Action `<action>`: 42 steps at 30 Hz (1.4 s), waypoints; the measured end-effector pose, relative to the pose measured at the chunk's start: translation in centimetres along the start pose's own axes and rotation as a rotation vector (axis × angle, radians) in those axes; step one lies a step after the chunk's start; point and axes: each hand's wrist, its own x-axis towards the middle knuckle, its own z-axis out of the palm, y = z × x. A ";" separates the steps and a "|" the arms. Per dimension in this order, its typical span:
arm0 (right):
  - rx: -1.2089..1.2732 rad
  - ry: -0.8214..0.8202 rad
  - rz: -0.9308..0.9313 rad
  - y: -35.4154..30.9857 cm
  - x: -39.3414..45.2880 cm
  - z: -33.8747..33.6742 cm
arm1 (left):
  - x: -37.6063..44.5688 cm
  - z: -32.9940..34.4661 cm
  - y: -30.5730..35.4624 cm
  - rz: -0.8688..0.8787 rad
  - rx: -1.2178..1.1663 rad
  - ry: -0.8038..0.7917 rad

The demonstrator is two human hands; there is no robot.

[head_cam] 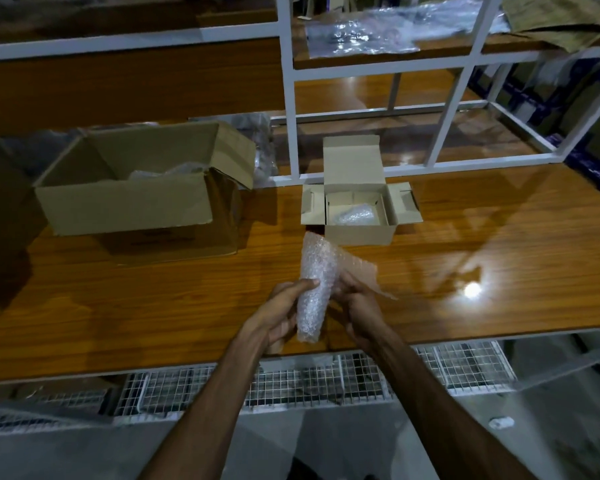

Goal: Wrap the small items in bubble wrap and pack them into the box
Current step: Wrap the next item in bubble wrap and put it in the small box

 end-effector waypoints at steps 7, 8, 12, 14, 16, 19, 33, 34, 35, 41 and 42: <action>-0.592 -0.047 -0.480 -1.9 0.9 -0.3 | -0.8 -0.2 1.1 -0.060 -0.134 -0.159; -0.609 -0.079 -0.510 -2.3 0.8 -0.3 | -0.8 -0.3 1.2 -0.055 -0.144 -0.184; -0.673 -0.126 -0.523 -3.9 1.7 -0.4 | -0.6 -0.8 1.5 -0.032 -0.144 -0.239; -0.782 -0.159 -0.548 -4.5 2.5 -0.9 | -0.5 -1.1 1.5 -0.025 -0.127 -0.253; -0.858 -0.211 -0.539 -5.2 3.1 -1.4 | -0.4 -1.3 1.6 -0.029 -0.133 -0.269; -0.908 -0.297 -0.495 -6.2 4.0 -1.5 | -0.5 -1.3 1.9 -0.034 -0.149 -0.297; -1.032 -0.363 -0.450 -6.1 3.5 -1.3 | -1.7 -0.7 3.2 0.109 -0.157 -0.322; -1.071 -0.308 -0.449 -5.6 3.7 -1.5 | -1.7 -0.6 3.2 0.118 -0.155 -0.315; -1.116 -0.259 -0.460 -5.3 3.8 -1.5 | -1.8 -0.5 3.3 0.124 -0.154 -0.305; -0.997 -0.177 -0.659 -5.0 2.3 0.1 | -1.3 -0.2 3.0 0.137 -0.198 -0.284; -0.988 -0.143 -0.682 -4.8 2.5 0.2 | -1.3 -0.2 3.0 0.142 -0.204 -0.283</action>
